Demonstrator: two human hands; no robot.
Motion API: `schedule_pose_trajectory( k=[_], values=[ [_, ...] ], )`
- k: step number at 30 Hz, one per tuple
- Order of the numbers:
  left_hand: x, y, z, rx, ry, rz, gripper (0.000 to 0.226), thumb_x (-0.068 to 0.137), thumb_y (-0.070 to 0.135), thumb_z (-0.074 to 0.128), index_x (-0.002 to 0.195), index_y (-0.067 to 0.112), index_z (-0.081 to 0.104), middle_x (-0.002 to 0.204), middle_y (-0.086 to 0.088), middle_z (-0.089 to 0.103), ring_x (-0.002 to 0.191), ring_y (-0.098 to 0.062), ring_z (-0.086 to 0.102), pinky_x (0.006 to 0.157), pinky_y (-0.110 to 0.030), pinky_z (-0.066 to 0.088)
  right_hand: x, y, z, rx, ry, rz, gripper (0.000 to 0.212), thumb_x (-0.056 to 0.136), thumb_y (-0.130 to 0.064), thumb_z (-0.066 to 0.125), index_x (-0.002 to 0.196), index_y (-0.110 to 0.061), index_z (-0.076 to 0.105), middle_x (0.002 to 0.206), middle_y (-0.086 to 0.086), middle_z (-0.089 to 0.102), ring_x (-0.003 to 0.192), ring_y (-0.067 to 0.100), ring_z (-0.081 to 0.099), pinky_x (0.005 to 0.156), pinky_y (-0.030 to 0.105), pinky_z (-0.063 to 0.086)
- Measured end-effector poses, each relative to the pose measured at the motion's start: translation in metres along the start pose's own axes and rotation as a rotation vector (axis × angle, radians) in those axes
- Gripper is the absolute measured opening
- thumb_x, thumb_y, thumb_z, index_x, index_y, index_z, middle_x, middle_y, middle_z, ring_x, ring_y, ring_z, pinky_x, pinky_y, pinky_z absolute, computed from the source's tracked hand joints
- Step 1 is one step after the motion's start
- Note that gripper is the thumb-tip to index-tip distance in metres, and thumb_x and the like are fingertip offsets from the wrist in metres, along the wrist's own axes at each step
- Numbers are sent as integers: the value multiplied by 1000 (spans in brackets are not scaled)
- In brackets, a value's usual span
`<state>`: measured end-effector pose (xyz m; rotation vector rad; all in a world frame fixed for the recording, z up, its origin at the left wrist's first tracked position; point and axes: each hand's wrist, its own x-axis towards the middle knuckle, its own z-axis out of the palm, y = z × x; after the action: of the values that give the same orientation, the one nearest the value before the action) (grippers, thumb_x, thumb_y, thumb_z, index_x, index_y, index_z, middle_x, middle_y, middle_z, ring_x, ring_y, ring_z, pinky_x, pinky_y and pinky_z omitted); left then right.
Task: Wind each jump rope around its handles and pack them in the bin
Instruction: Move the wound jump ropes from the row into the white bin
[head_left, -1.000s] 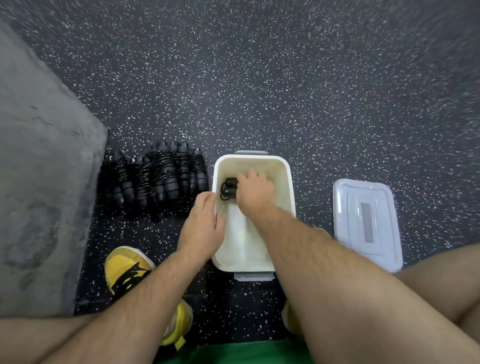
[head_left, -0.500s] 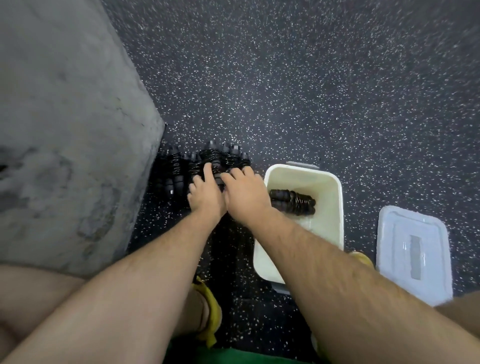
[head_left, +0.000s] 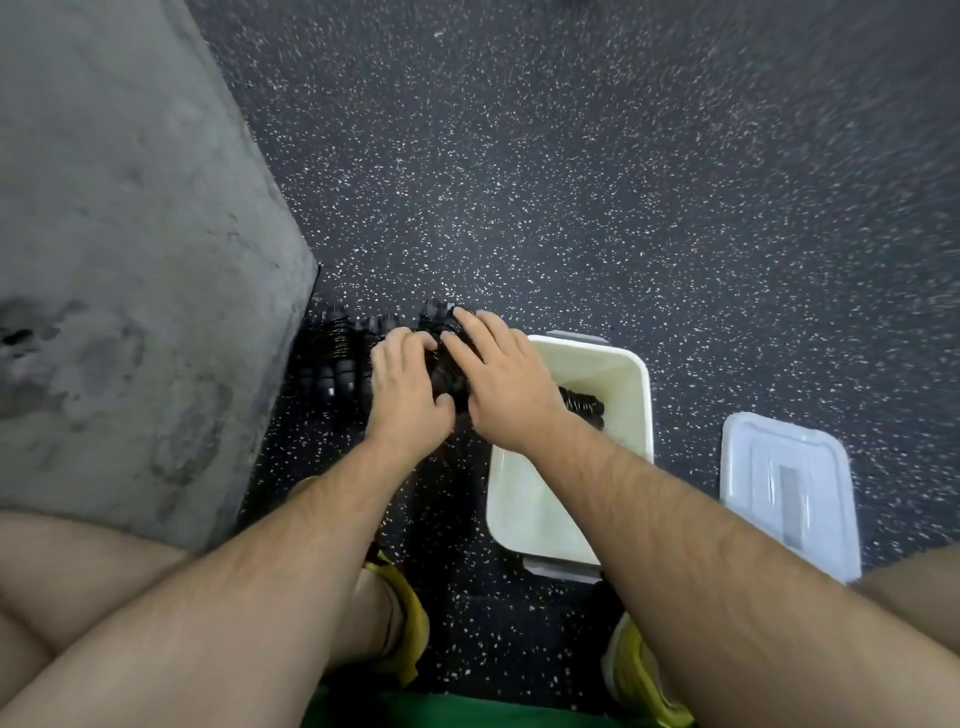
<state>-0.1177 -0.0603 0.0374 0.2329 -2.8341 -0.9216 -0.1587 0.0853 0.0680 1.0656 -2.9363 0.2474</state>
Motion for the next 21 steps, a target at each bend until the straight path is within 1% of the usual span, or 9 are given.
schedule_pose_trajectory(
  k=[2, 4, 5, 7, 9, 11, 13, 16, 21],
  values=[
    [-8, 11, -3, -11, -79, 160, 57, 65, 7, 68, 118, 11, 47, 137, -12, 38, 128, -31, 33, 113, -45, 32, -11, 8, -10, 1, -55, -11, 78, 79, -23, 57, 152, -10, 37, 163, 9, 28, 151, 30, 20, 123, 46, 16],
    [-15, 23, 0, -19, -140, 265, 53, 69, 15, 66, 118, 16, 45, 137, -6, 38, 128, -29, 35, 111, -50, 36, -23, 20, -16, 11, -130, -4, 79, 80, -26, 57, 154, -10, 33, 161, 5, 31, 151, 27, 19, 125, 44, 7],
    [-18, 29, 3, -18, -168, 303, 51, 71, 20, 63, 118, 18, 43, 136, -4, 38, 128, -28, 36, 109, -51, 37, -30, 28, -18, 14, -143, -7, 78, 79, -26, 58, 153, -11, 34, 156, 3, 38, 148, 27, 25, 124, 44, 9],
    [-23, 38, 9, -9, -228, 339, 56, 72, 24, 57, 125, 20, 41, 138, -3, 38, 131, -27, 37, 110, -52, 38, -47, 42, -20, -4, -113, -19, 74, 76, -29, 61, 146, -11, 42, 140, 2, 51, 134, 27, 42, 117, 43, 24],
    [-26, 46, 14, 10, -289, 298, 70, 74, 20, 64, 139, 21, 38, 145, -2, 35, 137, -23, 33, 115, -47, 34, -64, 53, -15, -32, -72, 47, 68, 75, -32, 63, 139, -13, 48, 129, 1, 56, 119, 27, 51, 105, 41, 37],
    [-28, 51, 19, 21, -319, 208, 80, 79, 20, 67, 150, 19, 30, 151, -1, 32, 141, -20, 29, 120, -40, 27, -76, 60, -6, -53, -85, 207, 62, 73, -31, 64, 133, -18, 50, 122, 0, 57, 110, 27, 52, 98, 40, 40],
    [-29, 52, 24, 46, -361, 157, 83, 83, 25, 67, 155, 16, 24, 154, -2, 31, 144, -20, 26, 122, -37, 22, -83, 66, 6, -79, -124, 367, 56, 72, -27, 64, 126, -21, 51, 117, 0, 58, 106, 27, 52, 95, 40, 39],
    [-32, 46, 32, 109, -432, 129, 83, 87, 28, 65, 156, 14, 22, 157, -2, 29, 145, -20, 26, 122, -37, 23, -88, 70, 23, -87, -212, 439, 51, 75, -21, 61, 125, -20, 50, 118, 3, 58, 106, 28, 52, 96, 39, 39],
    [-46, 41, 46, 121, -486, 80, 79, 93, 18, 58, 158, 12, 14, 160, -1, 21, 146, -19, 24, 120, -36, 23, -92, 57, 55, -37, -435, 436, 56, 81, -17, 59, 135, -16, 44, 126, 7, 54, 115, 29, 49, 107, 43, 35]
  ],
)
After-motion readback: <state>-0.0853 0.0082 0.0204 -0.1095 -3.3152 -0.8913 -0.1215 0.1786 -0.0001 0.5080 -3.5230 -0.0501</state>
